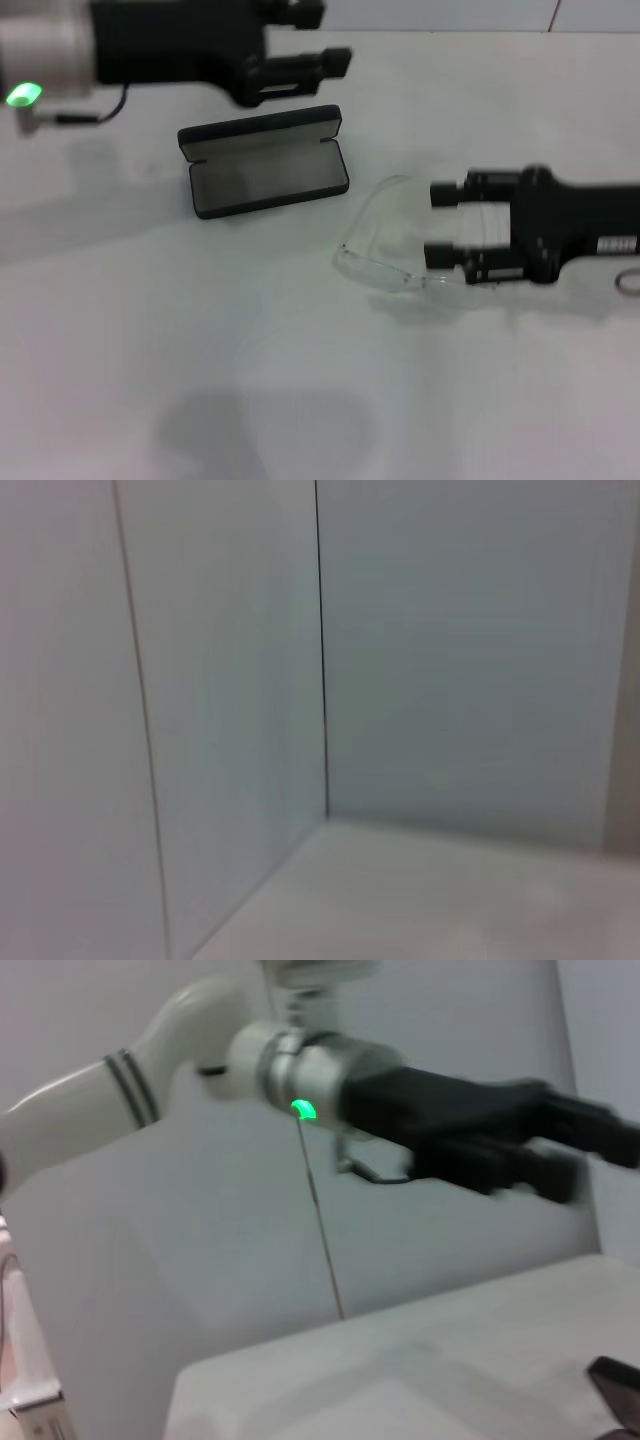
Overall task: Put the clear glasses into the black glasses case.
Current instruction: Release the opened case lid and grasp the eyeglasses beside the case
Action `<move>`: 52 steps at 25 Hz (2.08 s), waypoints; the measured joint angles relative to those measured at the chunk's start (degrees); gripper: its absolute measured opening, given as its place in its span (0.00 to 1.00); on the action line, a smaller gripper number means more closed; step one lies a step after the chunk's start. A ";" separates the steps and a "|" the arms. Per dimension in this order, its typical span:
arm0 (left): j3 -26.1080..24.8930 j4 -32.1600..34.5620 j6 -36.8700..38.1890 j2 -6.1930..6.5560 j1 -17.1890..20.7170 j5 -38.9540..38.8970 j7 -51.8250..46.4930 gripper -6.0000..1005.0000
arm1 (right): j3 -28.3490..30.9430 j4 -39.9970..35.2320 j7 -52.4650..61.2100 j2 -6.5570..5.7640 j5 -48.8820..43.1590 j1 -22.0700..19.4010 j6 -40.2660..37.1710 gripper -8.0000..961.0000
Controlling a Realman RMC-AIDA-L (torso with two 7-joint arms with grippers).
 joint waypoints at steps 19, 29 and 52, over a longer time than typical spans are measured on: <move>-1.86 -28.67 8.01 -0.20 15.92 -21.50 33.38 0.88 | 4.65 -12.21 45.87 2.69 -52.80 32.35 -11.32 0.74; -2.97 -30.63 8.10 -0.04 16.17 -21.87 34.95 0.88 | -11.69 -9.19 52.23 3.81 -53.46 37.16 -5.79 0.71; -3.93 -31.18 6.50 -0.10 14.34 -17.85 37.67 0.88 | -28.79 -2.67 53.84 3.85 -47.68 35.97 10.19 0.65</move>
